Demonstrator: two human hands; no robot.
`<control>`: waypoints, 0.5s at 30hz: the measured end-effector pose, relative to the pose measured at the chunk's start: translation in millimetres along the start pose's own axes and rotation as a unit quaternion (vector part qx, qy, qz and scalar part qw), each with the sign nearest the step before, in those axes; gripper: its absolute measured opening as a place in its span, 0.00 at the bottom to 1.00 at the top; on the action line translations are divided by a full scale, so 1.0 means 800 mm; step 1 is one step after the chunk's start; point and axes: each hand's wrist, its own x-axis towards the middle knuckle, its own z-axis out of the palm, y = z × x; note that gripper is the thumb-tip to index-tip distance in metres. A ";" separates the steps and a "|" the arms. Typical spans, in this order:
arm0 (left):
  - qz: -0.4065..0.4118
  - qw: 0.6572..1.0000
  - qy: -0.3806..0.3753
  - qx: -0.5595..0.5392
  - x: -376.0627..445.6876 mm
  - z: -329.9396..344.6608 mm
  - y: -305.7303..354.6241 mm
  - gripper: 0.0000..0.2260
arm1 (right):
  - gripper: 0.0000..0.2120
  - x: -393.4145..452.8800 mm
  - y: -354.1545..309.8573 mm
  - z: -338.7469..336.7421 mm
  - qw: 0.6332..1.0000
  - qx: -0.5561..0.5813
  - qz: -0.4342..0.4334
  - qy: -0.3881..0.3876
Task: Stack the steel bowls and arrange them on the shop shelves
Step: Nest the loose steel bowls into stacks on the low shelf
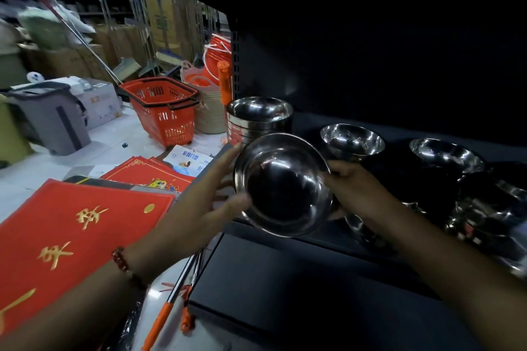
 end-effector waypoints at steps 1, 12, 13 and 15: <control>0.018 0.997 -0.022 0.076 -0.004 -0.004 -0.006 0.34 | 0.07 0.000 0.000 -0.001 1.000 0.002 0.019 -0.004; 0.041 0.994 0.098 0.013 0.004 0.017 -0.013 0.33 | 0.17 -0.013 -0.022 0.003 0.998 0.046 0.035 -0.015; 0.038 0.993 0.114 0.003 0.007 0.017 -0.013 0.32 | 0.21 -0.017 -0.025 0.003 0.999 0.042 -0.006 -0.007; 0.022 0.990 0.135 -0.028 0.013 0.018 -0.014 0.30 | 0.25 -0.024 -0.028 0.004 0.994 0.007 -0.108 0.002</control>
